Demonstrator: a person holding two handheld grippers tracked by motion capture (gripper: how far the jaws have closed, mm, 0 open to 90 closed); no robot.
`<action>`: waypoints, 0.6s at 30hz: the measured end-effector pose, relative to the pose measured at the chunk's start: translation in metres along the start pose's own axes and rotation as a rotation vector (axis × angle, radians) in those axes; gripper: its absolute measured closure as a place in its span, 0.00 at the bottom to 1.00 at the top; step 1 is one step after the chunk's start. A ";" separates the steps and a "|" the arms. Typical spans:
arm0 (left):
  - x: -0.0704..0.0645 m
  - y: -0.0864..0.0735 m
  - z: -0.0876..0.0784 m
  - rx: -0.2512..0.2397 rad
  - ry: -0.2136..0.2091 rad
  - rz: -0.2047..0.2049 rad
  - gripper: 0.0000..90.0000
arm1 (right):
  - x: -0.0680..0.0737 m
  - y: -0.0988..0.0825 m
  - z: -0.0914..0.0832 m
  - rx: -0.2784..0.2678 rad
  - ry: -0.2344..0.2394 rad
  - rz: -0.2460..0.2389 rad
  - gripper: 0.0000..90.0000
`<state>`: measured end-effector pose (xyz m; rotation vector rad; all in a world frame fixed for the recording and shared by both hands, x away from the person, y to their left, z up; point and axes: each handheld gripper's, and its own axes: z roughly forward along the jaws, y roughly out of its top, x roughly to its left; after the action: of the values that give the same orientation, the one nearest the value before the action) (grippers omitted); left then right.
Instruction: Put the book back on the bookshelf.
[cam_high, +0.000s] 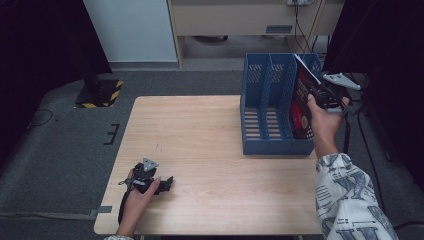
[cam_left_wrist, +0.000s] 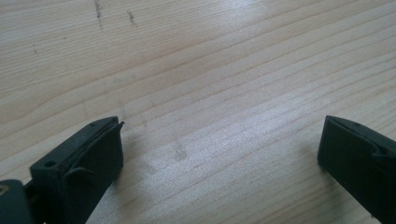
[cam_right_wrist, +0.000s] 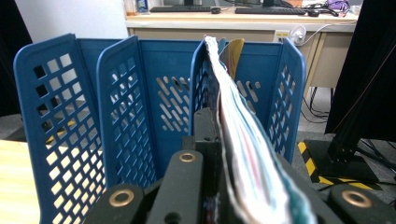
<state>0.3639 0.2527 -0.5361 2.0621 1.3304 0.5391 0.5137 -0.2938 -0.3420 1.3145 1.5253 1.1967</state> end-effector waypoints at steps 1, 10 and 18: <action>0.000 0.000 0.000 0.000 0.000 0.000 0.00 | 0.001 -0.001 -0.001 0.006 0.002 -0.002 0.96; -0.001 0.000 0.000 0.001 -0.001 0.001 0.00 | 0.009 -0.005 -0.010 0.058 0.013 -0.036 0.94; -0.001 0.000 0.000 0.004 -0.003 0.004 0.00 | 0.008 -0.003 -0.014 0.100 0.030 -0.040 0.91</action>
<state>0.3637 0.2514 -0.5357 2.0685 1.3263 0.5357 0.4978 -0.2887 -0.3414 1.3304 1.6441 1.1323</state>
